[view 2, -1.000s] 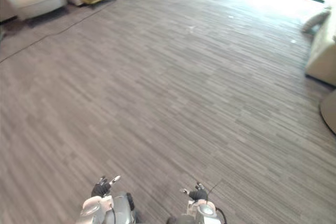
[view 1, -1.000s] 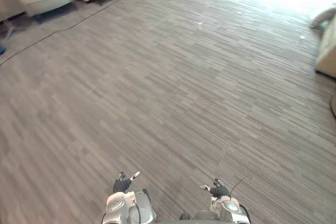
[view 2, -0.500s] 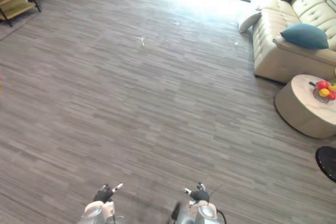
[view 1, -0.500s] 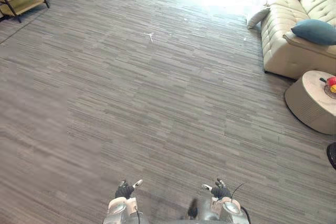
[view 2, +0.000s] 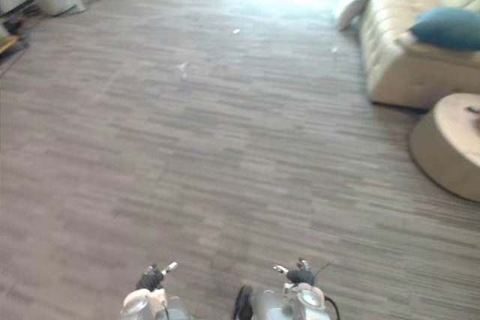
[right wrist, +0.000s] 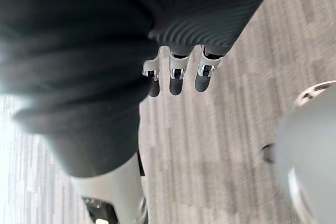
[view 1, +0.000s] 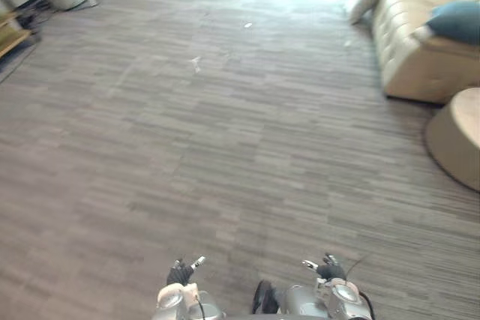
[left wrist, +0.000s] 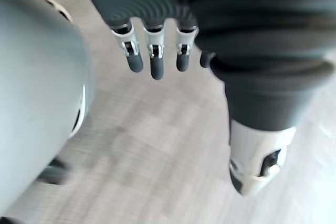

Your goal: Pick up cushions and gather them together orderly.

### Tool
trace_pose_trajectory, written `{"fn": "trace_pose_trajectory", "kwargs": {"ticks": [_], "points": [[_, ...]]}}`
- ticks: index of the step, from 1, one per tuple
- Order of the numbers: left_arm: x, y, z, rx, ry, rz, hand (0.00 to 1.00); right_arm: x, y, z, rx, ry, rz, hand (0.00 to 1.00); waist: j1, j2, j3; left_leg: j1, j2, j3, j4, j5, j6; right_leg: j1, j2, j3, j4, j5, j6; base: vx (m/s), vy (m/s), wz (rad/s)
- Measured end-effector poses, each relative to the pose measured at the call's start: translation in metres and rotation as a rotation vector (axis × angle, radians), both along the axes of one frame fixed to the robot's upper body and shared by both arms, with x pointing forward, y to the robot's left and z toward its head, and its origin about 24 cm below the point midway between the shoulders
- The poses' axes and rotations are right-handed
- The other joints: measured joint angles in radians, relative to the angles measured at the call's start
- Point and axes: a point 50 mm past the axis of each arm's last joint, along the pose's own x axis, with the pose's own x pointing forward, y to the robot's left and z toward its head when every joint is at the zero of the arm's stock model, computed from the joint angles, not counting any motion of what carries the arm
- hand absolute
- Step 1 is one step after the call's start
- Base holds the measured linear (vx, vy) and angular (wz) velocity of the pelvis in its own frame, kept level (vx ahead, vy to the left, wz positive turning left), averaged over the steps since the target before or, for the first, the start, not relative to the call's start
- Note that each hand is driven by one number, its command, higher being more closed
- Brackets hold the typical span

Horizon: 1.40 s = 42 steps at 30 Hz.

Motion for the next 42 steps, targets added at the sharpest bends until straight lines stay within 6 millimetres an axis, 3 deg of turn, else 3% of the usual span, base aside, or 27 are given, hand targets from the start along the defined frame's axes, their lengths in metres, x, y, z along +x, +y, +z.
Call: {"fn": "trace_pose_trajectory", "kwargs": {"ticks": [2,5,7,9,10,11,12,13,15,18,21,22,23,24,26,27,28,29,30,32,34,36,38,39,40,41,42], "points": [[-0.001,0.001,0.0,-0.006,-0.008,0.031,0.0,-0.001,0.001,-0.002,0.001,0.014,0.0,0.0,0.019,0.004,0.007,-0.038,-0.059,-0.006,-0.284,0.013,-0.003,0.065,-0.01,0.062,-0.049,-0.006,0.024,0.56,0.135,-0.96],[-0.008,0.002,-0.002,-0.015,0.0,0.061,0.0,-0.005,0.005,-0.003,0.0,0.024,0.015,0.0,0.037,0.011,0.002,-0.075,-0.121,-0.004,-0.62,0.147,-0.001,0.165,-0.039,0.124,-0.122,-0.049,0.095,0.5,0.255,-0.73],[-0.009,0.005,-0.001,-0.009,-0.007,0.066,0.0,-0.008,0.01,-0.005,0.009,0.033,0.018,0.0,0.059,-0.014,-0.028,-0.084,-0.139,0.016,-0.562,0.229,0.028,0.179,-0.09,0.161,-0.119,-0.085,0.129,0.58,0.339,-0.62],[-0.009,0.007,-0.001,-0.001,-0.005,0.063,0.0,-0.013,0.012,-0.006,0.016,0.044,0.015,0.0,0.056,-0.04,-0.041,-0.079,-0.171,0.022,-0.514,0.201,0.074,0.136,-0.142,0.171,0.008,-0.087,0.138,0.58,0.283,-0.33],[-0.01,0.011,-0.002,0.013,0.009,0.048,0.0,-0.016,0.015,-0.008,0.026,0.057,0.015,0.0,0.056,-0.058,-0.047,-0.046,-0.207,0.027,-0.511,0.166,0.098,0.064,-0.184,0.171,0.21,-0.075,0.16,0.61,0.34,-0.01],[-0.01,0.013,-0.003,0.027,0.028,0.022,0.0,-0.015,0.015,-0.008,0.025,0.055,0.021,0.0,0.039,-0.075,-0.04,0.015,-0.24,0.027,-0.519,0.12,0.102,-0.036,-0.234,0.174,0.478,0.011,0.232,0.6,0.338,0.1],[-0.011,0.014,-0.003,0.03,0.034,0.017,0.0,-0.013,0.015,-0.008,0.022,0.053,0.027,0.0,0.036,-0.079,-0.034,0.047,-0.251,0.026,-0.525,0.104,0.096,-0.069,-0.254,0.174,0.58,0.033,0.242,0.71,0.34,0.17],[-0.013,0.015,-0.005,0.03,0.059,0.015,0.0,-0.011,0.015,-0.007,0.013,0.046,0.04,0.0,0.03,-0.076,-0.026,0.149,-0.269,0.028,-0.538,0.049,0.095,-0.156,-0.289,0.17,0.799,0.043,0.233,0.7,0.273,-0.01],[-0.021,0.01,-0.009,0.022,0.092,0.008,0.0,-0.008,0.011,-0.005,-0.01,0.03,0.063,0.0,0.026,-0.052,-0.03,0.282,-0.266,0.037,-0.59,0.004,0.09,-0.249,-0.294,0.114,0.864,0.016,0.196,0.61,0.203,-0.05],[-0.02,0.006,-0.011,0.023,0.113,-0.04,0.0,0.002,0.004,0.001,-0.031,-0.022,0.061,0.0,0.005,-0.041,-0.032,0.424,-0.264,0.037,-0.691,-0.022,0.063,-0.448,-0.285,-0.036,0.642,-0.025,0.164,0.55,0.095,0.19],[-0.024,0.003,-0.013,0.026,0.129,-0.064,0.0,0.007,-0.001,0.003,-0.043,-0.034,0.061,0.0,-0.012,-0.036,-0.031,0.559,-0.272,0.018,-0.776,-0.06,-0.005,-0.509,-0.196,-0.104,0.159,0.139,0.137,0.74,-0.018,0.39],[-0.027,0.003,-0.014,0.027,0.135,-0.061,0.0,0.006,-0.001,0.003,-0.042,-0.032,0.061,0.0,-0.016,-0.041,-0.033,0.6,-0.278,0.008,-0.777,-0.076,-0.029,-0.511,-0.181,-0.103,0.135,0.17,0.11,0.65,-0.048,0.49],[-0.028,0.003,-0.014,0.025,0.138,-0.058,0.0,0.005,-0.002,0.003,-0.044,-0.034,0.062,0.0,-0.023,-0.039,-0.034,0.624,-0.278,-0.009,-0.773,-0.083,-0.04,-0.512,-0.174,-0.067,0.163,0.234,0.04,0.85,-0.09,0.57],[-0.027,-0.01,-0.016,-0.004,0.135,-0.069,0.0,0.008,-0.012,0.006,-0.069,-0.046,0.062,0.0,-0.027,0.004,-0.048,0.646,-0.238,-0.046,-0.726,-0.079,-0.047,-0.533,-0.176,-0.061,0.31,0.198,0.004,0.83,-0.113,0.48],[-0.024,-0.02,-0.015,-0.03,0.12,-0.069,0.0,0.011,-0.018,0.009,-0.085,-0.058,0.058,0.0,-0.027,0.046,-0.052,0.549,-0.174,-0.103,-0.47,-0.04,-0.068,-0.526,-0.17,-0.083,0.4,0.079,0.017,0.84,-0.215,0.25],[-0.023,-0.021,-0.015,-0.038,0.115,-0.057,0.0,0.014,-0.021,0.011,-0.092,-0.065,0.058,0.0,-0.028,0.075,-0.042,0.445,-0.12,-0.148,-0.213,0.074,-0.055,-0.478,-0.145,-0.087,0.399,0.029,0.011,0.72,-0.22,-0.06],[-0.023,-0.022,-0.015,-0.043,0.113,-0.053,0.0,0.014,-0.021,0.011,-0.095,-0.063,0.059,0.0,-0.026,0.082,-0.039,0.401,-0.094,-0.162,-0.108,0.132,-0.071,-0.451,-0.13,-0.085,0.388,0.014,0.005,0.71,-0.155,-0.32],[-0.024,-0.02,-0.014,-0.044,0.104,-0.034,0.0,0.012,-0.019,0.009,-0.091,-0.049,0.065,0.0,-0.024,0.09,-0.03,0.303,-0.039,-0.169,0.112,0.131,-0.071,-0.358,-0.087,-0.076,0.344,-0.019,0.002,0.57,-0.098,-0.3],[-0.022,-0.018,-0.013,-0.042,0.097,-0.025,0.0,0.012,-0.018,0.009,-0.087,-0.044,0.065,0.0,-0.023,0.092,-0.023,0.279,-0.026,-0.169,0.168,0.113,-0.064,-0.317,-0.075,-0.07,0.322,-0.027,0.002,0.7,-0.113,-0.36],[-0.022,-0.005,-0.01,-0.007,0.074,-0.009,0.0,0.006,0.0,0.003,-0.043,-0.017,0.081,0.0,-0.008,0.036,-0.014,0.12,-0.028,-0.128,0.215,0.021,-0.024,-0.117,-0.059,-0.032,0.179,-0.052,0.015,0.75,-0.109,-0.33],[-0.017,-0.002,-0.006,0.005,0.041,-0.008,0.0,0.003,0.007,0.001,-0.029,-0.005,0.099,0.0,0.008,0.021,-0.02,-0.005,-0.067,-0.107,0.062,-0.015,0.007,-0.032,-0.06,0.007,0.085,-0.054,0.029,0.62,-0.013,-0.61],[-0.012,-0.003,-0.003,-0.001,0.01,0.006,0.0,0.002,0.009,0.001,-0.021,0.0,0.091,0.0,0.041,0.024,-0.019,-0.069,-0.117,-0.116,-0.202,-0.011,0.007,0.032,-0.068,0.062,0.037,-0.064,0.057,0.61,0.11,-0.91],[-0.012,-0.003,-0.002,-0.013,-0.01,0.044,0.0,-0.006,0.013,-0.004,-0.013,0.036,0.087,0.0,0.05,0.021,-0.023,-0.104,-0.172,-0.137,-0.518,0.107,0.001,0.127,-0.091,0.122,-0.002,-0.122,0.117,0.62,0.243,-0.91],[-0.012,-0.003,-0.002,-0.016,-0.013,0.052,0.0,-0.009,0.014,-0.006,-0.011,0.046,0.09,0.0,0.062,0.011,-0.03,-0.098,-0.177,-0.138,-0.5,0.162,0.007,0.14,-0.103,0.149,-0.002,-0.14,0.126,0.66,0.317,-1.07],[-0.014,0.002,-0.001,-0.003,-0.006,0.049,0.0,-0.013,0.019,-0.008,0.005,0.061,0.089,0.0,0.067,-0.019,-0.064,-0.102,-0.2,-0.132,-0.458,0.178,0.046,0.147,-0.134,0.194,0.008,-0.145,0.133,0.72,0.325,-0.86],[-0.013,0.009,0.0,0.016,-0.005,0.042,0.0,-0.016,0.027,-0.008,0.02,0.061,0.104,0.0,0.058,-0.055,-0.077,-0.096,-0.213,-0.107,-0.432,0.132,0.071,0.121,-0.171,0.205,0.072,-0.113,0.15,0.87,0.388,-0.73],[-0.014,0.012,-0.001,0.022,0.0,0.045,0.0,-0.019,0.027,-0.009,0.019,0.068,0.103,0.0,0.063,-0.07,-0.083,-0.082,-0.217,-0.082,-0.411,0.099,0.079,0.071,-0.188,0.222,0.181,-0.09,0.176,0.72,0.327,-0.41]]}}
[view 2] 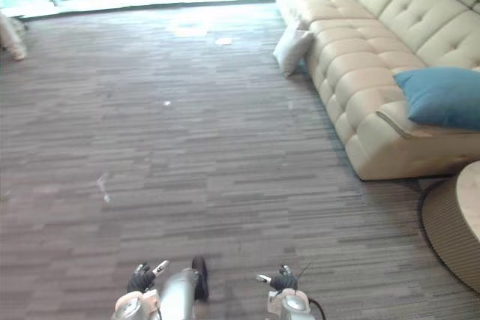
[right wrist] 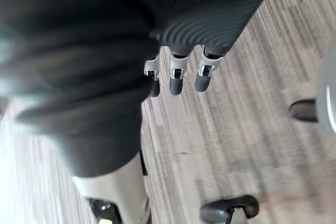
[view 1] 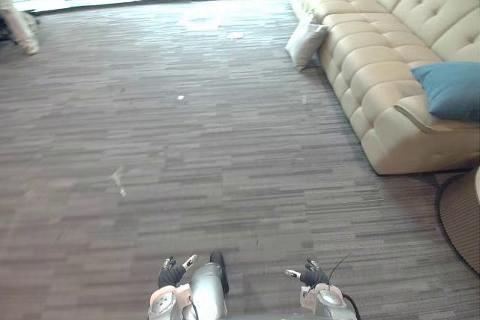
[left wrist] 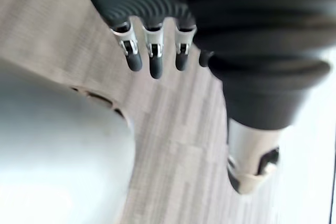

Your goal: Pick up cushions and gather them together orderly.

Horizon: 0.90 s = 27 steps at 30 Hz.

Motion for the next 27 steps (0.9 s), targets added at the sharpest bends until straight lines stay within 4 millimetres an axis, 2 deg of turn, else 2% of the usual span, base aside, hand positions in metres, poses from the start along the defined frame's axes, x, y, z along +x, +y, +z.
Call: {"fn": "trace_pose_trajectory", "kwargs": {"ticks": [1,2,3,4,5,7,9,10,12,13,14,15,16,17,18,19,20,21,22,24,25,27], "points": [[0.001,0.001,0.0,0.005,0.005,-0.002,0.0,-0.002,0.0,-0.001,-0.001,0.004,-0.001,0.0,0.003,-0.012,0.005,0.031,-0.011,0.012,0.002,-0.038,0.003,-0.065,-0.019,0.019,0.168,0.039,0.02,0.77,0.388,-0.3],[0.003,0.004,0.0,0.013,0.013,-0.002,0.0,-0.001,-0.004,0.0,-0.008,-0.003,-0.011,0.0,-0.003,-0.019,0.018,0.101,-0.033,0.026,-0.013,-0.078,0.007,-0.175,-0.053,0.041,0.436,0.147,0.057,0.5,0.257,-0.13],[0.001,0.005,-0.001,0.013,0.03,-0.002,0.0,-0.001,-0.007,0.001,-0.015,-0.008,-0.018,0.0,-0.006,-0.017,0.024,0.14,-0.049,0.025,-0.021,-0.097,0.008,-0.215,-0.068,0.042,0.548,0.173,0.068,0.6,0.255,0.07],[-0.003,0.004,-0.005,0.01,0.062,0.001,0.0,0.001,-0.009,0.002,-0.018,-0.02,-0.029,0.0,-0.018,-0.014,0.031,0.246,-0.07,0.021,-0.055,-0.132,0.014,-0.269,-0.085,0.021,0.712,0.165,0.068,0.62,0.16,0.18],[-0.005,0.001,-0.007,0.004,0.078,-0.011,0.0,0.003,-0.011,0.004,-0.024,-0.039,-0.034,0.0,-0.029,0.0,0.029,0.34,-0.075,0.015,-0.104,-0.155,0.013,-0.321,-0.087,-0.027,0.763,0.134,0.045,0.73,0.181,0.22],[-0.005,-0.004,-0.008,-0.002,0.086,-0.035,0.0,0.007,-0.013,0.007,-0.031,-0.07,-0.039,0.0,-0.036,0.015,0.027,0.415,-0.075,0.007,-0.162,-0.179,0.011,-0.41,-0.09,-0.109,0.742,0.096,0.025,0.5,0.092,0.21],[-0.005,-0.006,-0.009,-0.006,0.094,-0.047,0.0,0.014,-0.019,0.012,-0.037,-0.108,-0.066,0.0,-0.042,0.019,0.032,0.52,-0.074,-0.005,-0.242,-0.2,-0.005,-0.557,-0.084,-0.229,0.526,0.075,0.0,0.63,0.026,0.25],[-0.006,-0.007,-0.01,-0.009,0.1,-0.049,0.0,0.015,-0.021,0.012,-0.042,-0.111,-0.072,0.0,-0.043,0.021,0.033,0.552,-0.074,-0.004,-0.264,-0.205,-0.006,-0.576,-0.079,-0.257,0.445,0.08,-0.004,0.73,-0.043,0.23],[-0.008,-0.011,-0.012,-0.017,0.117,-0.067,0.0,0.019,-0.029,0.014,-0.061,-0.121,-0.072,0.0,-0.059,0.032,0.039,0.667,-0.071,-0.012,-0.345,-0.229,-0.012,-0.606,-0.024,-0.282,0.125,0.172,-0.034,0.74,-0.095,0.44],[-0.01,-0.012,-0.012,-0.017,0.122,-0.071,0.0,0.019,-0.03,0.014,-0.064,-0.121,-0.071,0.0,-0.061,0.033,0.039,0.689,-0.071,-0.022,-0.356,-0.238,-0.012,-0.613,-0.009,-0.262,0.093,0.207,-0.048,0.76,-0.139,0.69],[-0.013,-0.018,-0.015,-0.031,0.137,-0.079,0.0,0.023,-0.033,0.016,-0.07,-0.13,-0.062,0.0,-0.081,0.051,0.044,0.735,-0.055,-0.065,-0.36,-0.249,-0.013,-0.616,0.019,-0.208,0.158,0.288,-0.116,0.63,-0.127,0.49],[-0.014,-0.022,-0.016,-0.042,0.144,-0.081,0.0,0.024,-0.036,0.017,-0.079,-0.133,-0.059,0.0,-0.081,0.065,0.042,0.742,-0.04,-0.078,-0.354,-0.245,-0.017,-0.618,0.018,-0.208,0.195,0.252,-0.117,0.77,-0.186,0.6],[-0.014,-0.029,-0.017,-0.057,0.144,-0.098,0.0,0.023,-0.044,0.018,-0.098,-0.134,-0.065,0.0,-0.081,0.09,0.03,0.731,-0.021,-0.116,-0.299,-0.219,-0.055,-0.631,0.009,-0.218,0.294,0.164,-0.128,0.75,-0.221,0.31],[-0.014,-0.035,-0.017,-0.072,0.144,-0.104,0.0,0.023,-0.051,0.019,-0.115,-0.133,-0.068,0.0,-0.084,0.116,0.026,0.694,-0.002,-0.151,-0.174,-0.192,-0.065,-0.621,0.006,-0.234,0.352,0.082,-0.124,0.89,-0.281,0.38],[-0.014,-0.036,-0.017,-0.077,0.143,-0.1,0.0,0.024,-0.055,0.019,-0.123,-0.132,-0.068,0.0,-0.089,0.138,0.024,0.609,0.027,-0.182,0.012,-0.159,-0.098,-0.59,0.011,-0.256,0.353,0.044,-0.123,0.74,-0.238,0.24],[-0.01,-0.038,-0.016,-0.083,0.128,-0.099,0.0,0.025,-0.057,0.02,-0.13,-0.129,-0.068,0.0,-0.089,0.158,0.035,0.507,0.055,-0.213,0.239,-0.049,-0.13,-0.54,0.029,-0.265,0.329,0.019,-0.124,0.72,-0.187,0.17],[-0.01,-0.037,-0.015,-0.087,0.117,-0.079,0.0,0.025,-0.059,0.019,-0.133,-0.118,-0.072,0.0,-0.08,0.172,0.048,0.393,0.112,-0.21,0.487,-0.001,-0.164,-0.449,0.064,-0.27,0.273,-0.001,-0.129,0.56,-0.114,0.01],[-0.011,-0.035,-0.015,-0.087,0.114,-0.063,0.0,0.023,-0.057,0.017,-0.125,-0.104,-0.073,0.0,-0.079,0.174,0.051,0.353,0.139,-0.187,0.574,-0.019,-0.144,-0.397,0.077,-0.27,0.242,-0.006,-0.132,0.69,-0.096,-0.13],[-0.011,-0.028,-0.013,-0.075,0.102,-0.037,0.0,0.019,-0.051,0.013,-0.106,-0.079,-0.071,0.0,-0.073,0.157,0.062,0.293,0.17,-0.135,0.657,-0.06,-0.109,-0.281,0.084,-0.267,0.172,-0.011,-0.135,0.68,-0.076,-0.11],[-0.009,-0.019,-0.01,-0.05,0.084,-0.03,0.0,0.016,-0.04,0.01,-0.081,-0.057,-0.057,0.0,-0.062,0.121,0.058,0.181,0.175,-0.061,0.625,-0.111,-0.076,-0.139,0.078,-0.259,0.043,-0.009,-0.132,0.67,-0.069,-0.08],[-0.004,-0.016,-0.007,-0.038,0.057,-0.029,0.0,0.014,-0.033,0.008,-0.067,-0.05,-0.052,0.0,-0.048,0.107,0.056,0.099,0.176,-0.015,0.534,-0.13,-0.055,-0.074,0.073,-0.253,-0.03,-0.005,-0.12,0.68,0.004,-0.25],[0.003,-0.016,-0.003,-0.03,0.019,-0.029,0.0,0.012,-0.028,0.007,-0.053,-0.043,-0.058,0.0,-0.028,0.1,0.059,0.016,0.143,0.037,0.28,-0.128,-0.045,0.003,0.058,-0.242,-0.094,-0.005,-0.087,0.62,0.072,-0.32]]}}
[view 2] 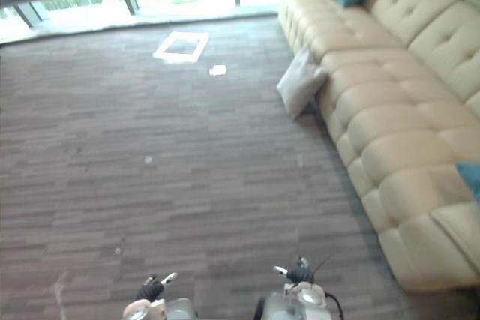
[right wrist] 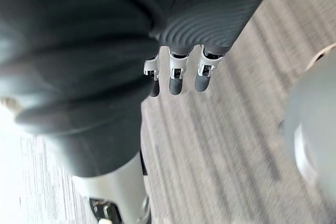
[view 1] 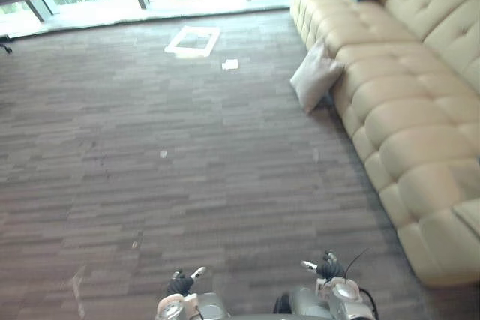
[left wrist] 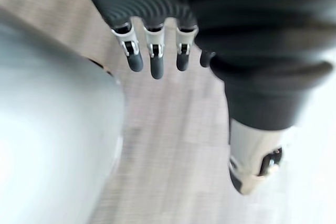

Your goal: Pick up cushions and gather them together orderly.

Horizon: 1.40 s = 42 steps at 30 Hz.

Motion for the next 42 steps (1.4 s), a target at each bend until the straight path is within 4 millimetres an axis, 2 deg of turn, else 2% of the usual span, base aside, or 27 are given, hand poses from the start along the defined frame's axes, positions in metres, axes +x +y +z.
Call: {"fn": "trace_pose_trajectory", "kwargs": {"ticks": [1,2,3,4,5,6,7,9,10,13,16,18,20,22,24,25,27,29,30,32,35,36,37,38,39,40,42], "points": [[0.001,0.0,0.0,-0.004,-0.007,0.008,0.0,-0.002,0.001,-0.001,0.002,0.01,-0.001,0.0,0.005,-0.001,0.001,-0.019,-0.029,0.016,-0.164,0.039,0.007,0.035,-0.014,0.009,-0.014,-0.01,0.02,0.69,0.207,-0.39],[0.0,0.0,0.0,-0.006,-0.004,0.011,0.0,-0.005,0.001,-0.003,0.001,0.025,0.003,0.0,0.01,0.003,-0.001,-0.032,-0.072,0.01,-0.356,0.201,0.022,0.081,-0.021,0.041,-0.028,-0.033,0.053,0.67,0.236,-0.48],[-0.001,0.0,0.0,-0.009,-0.004,0.019,0.0,-0.006,0.002,-0.004,0.002,0.032,0.005,0.0,0.017,-0.002,-0.004,-0.021,-0.079,0.009,-0.362,0.268,0.037,0.095,-0.021,0.063,-0.034,-0.036,0.059,0.65,0.254,-0.5],[0.001,0.006,0.001,0.004,-0.008,0.018,0.0,-0.006,0.009,-0.006,0.016,0.044,0.013,0.0,0.023,-0.037,-0.017,-0.007,-0.107,0.03,-0.362,0.24,0.051,0.109,-0.058,0.092,-0.044,-0.026,0.054,0.66,0.297,-0.22],[0.002,0.011,0.002,0.027,-0.004,-0.005,0.0,-0.009,0.016,-0.008,0.033,0.057,0.015,0.0,0.007,-0.064,-0.032,-0.004,-0.122,0.038,-0.358,0.21,0.074,0.094,-0.074,0.129,-0.04,0.049,0.057,0.66,0.319,-0.14],[0.0,0.012,0.001,0.027,0.006,-0.01,0.0,-0.011,0.019,-0.008,0.041,0.059,0.011,0.0,0.01,-0.075,-0.041,0.005,-0.128,0.041,-0.324,0.167,0.086,0.073,-0.085,0.18,0.009,0.123,0.076,0.66,0.332,0.0],[-0.001,0.012,0.001,0.03,0.009,-0.01,0.0,-0.011,0.018,-0.008,0.041,0.058,0.006,0.0,0.01,-0.078,-0.043,0.012,-0.135,0.041,-0.318,0.149,0.09,0.065,-0.093,0.191,0.04,0.141,0.089,0.61,0.346,-0.03],[-0.004,0.016,-0.001,0.044,0.036,-0.029,0.0,-0.012,0.016,-0.008,0.04,0.06,-0.007,0.0,0.001,-0.103,-0.037,0.115,-0.189,0.054,-0.334,0.067,0.087,-0.054,-0.146,0.268,0.391,0.292,0.207,0.63,0.335,0.1],[-0.005,0.016,-0.002,0.045,0.05,-0.031,0.0,-0.012,0.013,-0.008,0.032,0.054,-0.004,0.0,0.0,-0.098,-0.032,0.2,-0.218,0.052,-0.351,0.022,0.08,-0.149,-0.172,0.289,0.631,0.335,0.229,0.41,0.179,0.06],[-0.011,0.007,-0.007,0.029,0.09,-0.06,0.0,-0.009,0.006,-0.005,0.011,0.026,0.008,0.0,-0.009,-0.067,-0.042,0.379,-0.229,0.051,-0.446,-0.027,0.071,-0.321,-0.178,0.194,0.845,0.211,0.146,0.55,0.173,0.05],[-0.014,0.004,-0.011,0.024,0.125,-0.092,0.0,0.0,-0.003,0.0,-0.013,-0.019,-0.003,0.0,-0.025,-0.057,-0.037,0.527,-0.226,0.032,-0.572,-0.031,0.062,-0.509,-0.172,0.007,0.668,0.094,0.078,0.51,0.043,0.28],[-0.016,0.003,-0.012,0.023,0.132,-0.102,0.0,0.001,-0.01,0.001,-0.029,-0.022,-0.006,0.0,-0.04,-0.055,-0.035,0.587,-0.224,0.01,-0.622,-0.031,0.062,-0.554,-0.143,-0.054,0.436,0.113,0.066,0.55,-0.051,0.55],[-0.02,0.002,-0.013,0.023,0.142,-0.115,0.0,-0.008,-0.018,-0.001,-0.043,0.006,-0.027,0.0,-0.06,-0.054,-0.034,0.676,-0.227,-0.035,-0.671,-0.052,0.027,-0.563,-0.083,-0.05,0.142,0.237,0.04,0.63,-0.145,0.83],[-0.023,-0.004,-0.014,0.006,0.149,-0.115,0.0,-0.006,-0.023,0.001,-0.051,-0.01,-0.036,0.0,-0.073,-0.043,-0.034,0.731,-0.212,-0.076,-0.655,-0.069,-0.002,-0.568,-0.058,0.002,0.219,0.29,-0.037,0.76,-0.221,0.57],[-0.021,-0.017,-0.015,-0.018,0.139,-0.134,0.0,-0.003,-0.031,0.004,-0.072,-0.02,-0.024,0.0,-0.072,0.016,-0.048,0.644,-0.138,-0.114,-0.428,-0.055,-0.024,-0.554,-0.049,-0.043,0.293,0.173,-0.047,0.77,-0.289,0.38],[-0.018,-0.018,-0.014,-0.02,0.131,-0.133,0.0,-0.001,-0.031,0.005,-0.073,-0.021,-0.023,0.0,-0.073,0.026,-0.043,0.579,-0.107,-0.134,-0.278,-0.026,-0.054,-0.539,-0.037,-0.047,0.3,0.143,-0.048,0.62,-0.272,0.17],[-0.019,-0.015,-0.014,-0.029,0.124,-0.081,0.0,0.0,-0.033,0.006,-0.08,-0.02,-0.022,0.0,-0.064,0.046,-0.024,0.405,-0.009,-0.166,0.151,0.123,-0.119,-0.437,0.033,-0.035,0.256,0.086,-0.068,0.63,-0.212,-0.27],[-0.014,-0.008,-0.01,-0.013,0.093,-0.056,0.0,-0.001,-0.027,0.004,-0.068,-0.009,-0.018,0.0,-0.057,0.038,-0.004,0.314,0.048,-0.122,0.347,0.08,-0.095,-0.309,0.076,-0.01,0.184,0.063,-0.079,0.6,-0.121,-0.59],[-0.013,-0.002,-0.008,0.005,0.08,-0.053,0.0,-0.002,-0.019,0.002,-0.051,0.003,-0.001,0.0,-0.049,0.001,0.001,0.257,0.055,-0.067,0.344,0.042,-0.074,-0.23,0.079,0.016,0.123,0.055,-0.08,0.54,-0.101,-0.62],[-0.011,0.005,-0.004,0.027,0.056,-0.047,0.0,-0.003,-0.01,0.0,-0.03,0.007,0.004,0.0,-0.042,-0.021,-0.01,0.148,0.051,0.001,0.237,0.005,-0.033,-0.138,0.081,0.062,0.026,0.062,-0.066,0.46,-0.056,-0.65],[-0.005,0.003,-0.001,0.022,0.015,-0.031,0.0,-0.005,-0.008,-0.002,-0.024,0.021,0.003,0.0,-0.016,-0.015,-0.007,0.055,0.007,0.037,-0.068,-0.004,-0.027,-0.035,0.067,0.125,-0.063,0.071,-0.049,0.69,0.122,-0.87],[-0.002,0.002,0.0,0.017,0.001,-0.028,0.0,-0.009,-0.007,-0.004,-0.021,0.039,0.003,0.0,0.0,-0.018,-0.007,0.034,-0.056,0.007,-0.3,0.06,-0.037,0.02,0.042,0.152,-0.106,0.05,-0.004,0.43,0.166,-0.67],[-0.002,0.001,0.0,0.015,0.002,-0.027,0.0,-0.01,-0.008,-0.004,-0.022,0.04,0.003,0.0,0.001,-0.015,-0.009,0.031,-0.064,0.0,-0.35,0.082,-0.039,0.033,0.04,0.158,-0.116,0.042,0.008,0.53,0.252,-0.95],[-0.004,0.001,-0.001,0.013,0.004,-0.018,0.0,-0.011,-0.007,-0.005,-0.023,0.047,0.007,0.0,0.008,-0.015,-0.016,0.026,-0.088,-0.045,-0.379,0.207,-0.008,0.071,0.028,0.192,-0.129,0.01,0.045,0.32,0.211,-0.65],[-0.005,0.001,-0.001,0.012,0.004,-0.016,0.0,-0.011,-0.006,-0.005,-0.022,0.049,0.009,0.0,0.009,-0.022,-0.022,0.025,-0.099,-0.048,-0.371,0.228,0.011,0.077,0.019,0.203,-0.124,0.003,0.055,0.56,0.342,-0.66],[-0.002,0.009,0.001,0.035,0.001,-0.026,0.0,-0.012,0.006,-0.006,0.005,0.049,0.013,0.0,-0.002,-0.061,-0.04,0.025,-0.125,-0.032,-0.348,0.178,0.036,0.065,-0.022,0.214,-0.092,0.004,0.057,0.7,0.386,-0.39],[-0.001,0.012,0.001,0.047,0.014,-0.047,0.0,-0.014,0.01,-0.007,0.011,0.048,0.019,0.0,0.001,-0.083,-0.048,0.038,-0.138,-0.002,-0.33,0.14,0.06,-0.027,-0.057,0.232,0.098,0.023,0.081,0.68,0.361,-0.3]]}}
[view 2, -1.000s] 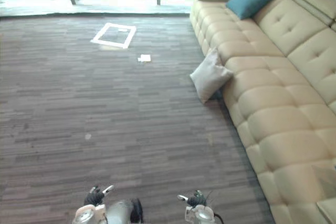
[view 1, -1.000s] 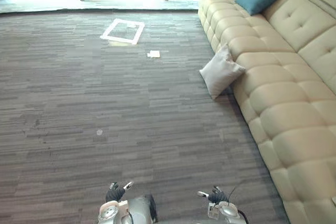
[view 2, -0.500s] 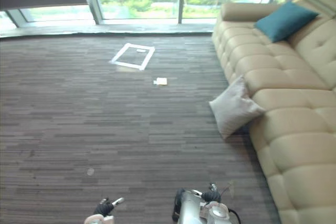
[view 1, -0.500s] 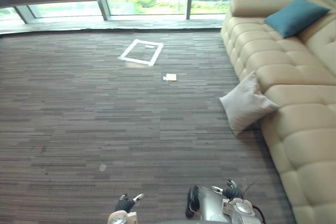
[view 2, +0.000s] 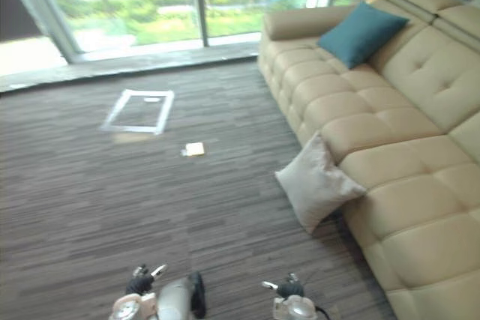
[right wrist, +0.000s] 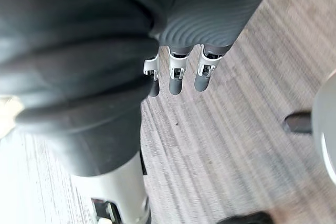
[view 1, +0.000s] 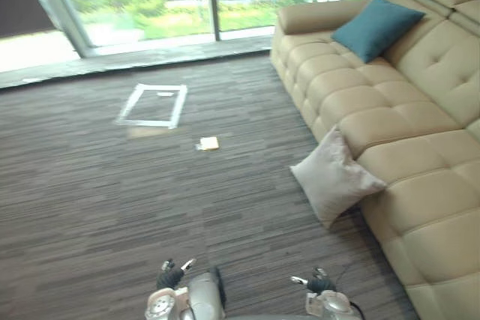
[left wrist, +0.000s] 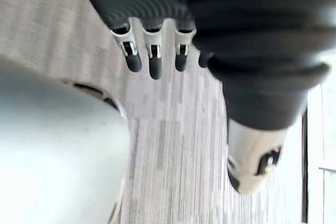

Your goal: Pick up cushions and gather them together orderly.

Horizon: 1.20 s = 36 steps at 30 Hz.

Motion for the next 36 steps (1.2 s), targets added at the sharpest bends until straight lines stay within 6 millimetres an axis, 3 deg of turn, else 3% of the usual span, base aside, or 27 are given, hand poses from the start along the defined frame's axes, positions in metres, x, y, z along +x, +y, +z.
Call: {"fn": "trace_pose_trajectory", "kwargs": {"ticks": [2,5,8,9,10,13,14,15,16,17,18,19,20,21,24,28,29,30,31,32,34,35,36], "points": [[-0.001,0.001,-0.003,0.0,0.034,-0.002,0.0,0.001,0.0,0.0,0.0,-0.005,0.004,0.0,0.003,0.004,0.011,0.121,-0.021,0.046,-0.02,-0.081,0.008,-0.15,-0.063,0.001,0.395,0.085,0.057,0.52,0.27,-0.36],[-0.008,-0.004,-0.008,-0.008,0.081,-0.022,0.0,0.007,0.0,0.004,-0.001,-0.041,0.013,0.0,-0.01,0.019,0.018,0.302,-0.03,0.088,-0.094,-0.121,0.0,-0.259,-0.117,-0.121,0.619,0.066,0.032,0.45,0.161,-0.39],[-0.011,-0.007,-0.01,-0.008,0.102,-0.059,0.0,0.013,-0.001,0.007,-0.014,-0.063,0.028,0.0,-0.019,0.027,0.016,0.436,-0.02,0.142,-0.201,-0.112,-0.015,-0.363,-0.13,-0.324,0.5,0.014,-0.012,0.37,0.071,-0.21],[-0.014,-0.007,-0.011,-0.01,0.113,-0.058,0.0,0.017,-0.001,0.008,-0.017,-0.074,0.03,0.0,-0.031,0.028,0.016,0.488,-0.02,0.175,-0.264,-0.1,-0.035,-0.417,-0.117,-0.418,0.36,0.03,-0.028,0.39,0.022,-0.31],[-0.016,-0.007,-0.012,-0.012,0.123,-0.059,0.0,0.018,-0.002,0.009,-0.019,-0.076,0.032,0.0,-0.032,0.029,0.017,0.502,-0.021,0.185,-0.284,-0.097,-0.043,-0.426,-0.107,-0.444,0.303,0.049,-0.042,0.54,-0.015,-0.37],[-0.017,-0.006,-0.013,-0.009,0.131,-0.072,0.0,0.017,-0.001,0.008,-0.02,-0.073,0.038,0.0,-0.037,0.011,0.013,0.567,-0.049,0.212,-0.312,-0.112,-0.097,-0.445,-0.028,-0.479,0.051,0.272,-0.179,0.5,-0.069,-0.49],[-0.018,-0.013,-0.015,-0.028,0.139,-0.073,0.0,0.019,-0.007,0.009,-0.036,-0.078,0.04,0.0,-0.035,0.041,0.011,0.603,-0.043,0.218,-0.303,-0.129,-0.121,-0.426,-0.013,-0.5,0.058,0.208,-0.239,0.53,-0.118,-0.69],[-0.017,-0.021,-0.015,-0.042,0.137,-0.094,0.0,0.023,-0.015,0.013,-0.055,-0.099,0.028,0.0,-0.051,0.075,0.014,0.595,-0.013,0.212,-0.26,-0.127,-0.128,-0.421,0.003,-0.503,0.067,0.18,-0.232,0.49,-0.13,-0.49],[-0.014,-0.026,-0.015,-0.052,0.129,-0.101,0.0,0.024,-0.019,0.014,-0.06,-0.104,0.013,0.0,-0.07,0.081,0.017,0.591,-0.007,0.204,-0.226,-0.12,-0.138,-0.409,0.009,-0.506,0.067,0.154,-0.218,0.41,-0.128,-0.21],[-0.009,-0.032,-0.013,-0.06,0.108,-0.108,0.0,0.023,-0.024,0.015,-0.07,-0.106,-0.005,0.0,-0.075,0.099,0.026,0.574,0.033,0.198,-0.118,-0.118,-0.14,-0.38,0.032,-0.5,0.064,0.122,-0.211,0.4,-0.186,-0.14],[-0.006,-0.03,-0.012,-0.055,0.095,-0.108,0.0,0.021,-0.024,0.014,-0.072,-0.1,-0.005,0.0,-0.075,0.1,0.027,0.507,0.097,0.148,0.103,-0.097,-0.132,-0.346,0.06,-0.477,0.057,0.092,-0.198,0.32,-0.148,-0.26],[-0.004,-0.029,-0.011,-0.054,0.089,-0.103,0.0,0.02,-0.024,0.014,-0.072,-0.096,-0.002,0.0,-0.072,0.097,0.029,0.47,0.122,0.12,0.196,-0.088,-0.123,-0.332,0.068,-0.468,0.05,0.086,-0.195,0.27,-0.13,-0.49],[-0.004,-0.026,-0.01,-0.053,0.079,-0.08,0.0,0.019,-0.022,0.012,-0.069,-0.082,0.008,0.0,-0.062,0.091,0.032,0.376,0.165,0.061,0.387,-0.114,-0.124,-0.296,0.102,-0.435,0.03,0.07,-0.194,0.27,-0.089,-0.85],[0.0,-0.025,-0.008,-0.049,0.059,-0.068,0.0,0.018,-0.019,0.011,-0.061,-0.074,0.016,0.0,-0.053,0.095,0.03,0.302,0.174,0.029,0.471,-0.158,-0.117,-0.26,0.123,-0.396,0.011,0.054,-0.185,0.32,-0.098,-0.92],[-0.002,-0.021,-0.007,-0.046,0.05,-0.042,0.0,0.015,-0.018,0.009,-0.051,-0.055,0.006,0.0,-0.046,0.078,0.04,0.221,0.15,0.006,0.399,-0.197,-0.094,-0.198,0.14,-0.31,-0.009,0.045,-0.17,0.25,-0.025,-1.01],[-0.001,-0.018,-0.005,-0.051,0.031,0.004,0.0,0.012,-0.019,0.007,-0.058,-0.042,-0.006,0.0,-0.018,0.075,0.04,0.089,0.023,-0.237,0.131,-0.199,-0.1,-0.17,0.141,-0.132,0.002,0.005,-0.12,0.29,0.163,-1.38],[-0.004,-0.017,-0.006,-0.049,0.04,0.01,0.0,0.008,-0.019,0.006,-0.058,-0.033,-0.017,0.0,-0.01,0.074,0.038,0.084,-0.003,-0.299,0.054,-0.176,-0.085,-0.169,0.141,-0.073,0.021,-0.011,-0.099,0.32,0.247,-1.4],[-0.005,-0.017,-0.007,-0.049,0.045,0.011,0.0,0.008,-0.019,0.006,-0.061,-0.033,-0.011,0.0,-0.008,0.076,0.037,0.089,-0.004,-0.306,0.028,-0.157,-0.071,-0.17,0.143,-0.052,0.033,-0.016,-0.095,0.34,0.289,-1.35],[-0.007,-0.017,-0.008,-0.053,0.049,0.022,0.0,0.007,-0.019,0.006,-0.064,-0.032,-0.001,0.0,-0.007,0.077,0.032,0.107,-0.001,-0.302,0.01,-0.07,-0.08,-0.17,0.149,-0.001,0.061,-0.041,-0.077,0.35,0.343,-1.09],[-0.008,-0.013,-0.008,-0.044,0.055,0.023,0.0,0.006,-0.015,0.005,-0.052,-0.025,-0.001,0.0,-0.005,0.063,0.019,0.121,-0.003,-0.265,0.018,-0.079,-0.105,-0.172,0.138,0.04,0.074,-0.054,-0.06,0.35,0.352,-1.18],[-0.016,-0.004,-0.009,-0.023,0.08,0.027,0.0,-0.004,-0.007,0.001,-0.03,0.0,-0.001,0.0,-0.004,0.024,-0.028,0.134,-0.016,-0.174,-0.008,-0.1,-0.083,-0.207,0.096,0.075,0.086,-0.053,-0.033,0.36,0.359,-1.13],[-0.017,-0.001,-0.009,-0.016,0.088,0.026,0.0,-0.002,0.0,0.001,-0.012,-0.006,-0.002,0.0,0.001,0.008,-0.035,0.177,-0.016,-0.115,-0.04,-0.105,-0.074,-0.228,0.065,0.02,0.121,-0.016,0.027,0.29,0.294,-1.06],[-0.017,-0.001,-0.01,-0.017,0.091,0.027,0.0,-0.002,0.0,0.001,-0.012,-0.007,-0.001,0.0,0.003,0.012,-0.032,0.195,-0.015,-0.1,-0.053,-0.106,-0.072,-0.234,0.056,-0.001,0.14,-0.006,0.042,0.24,0.236,-1.0]]}}
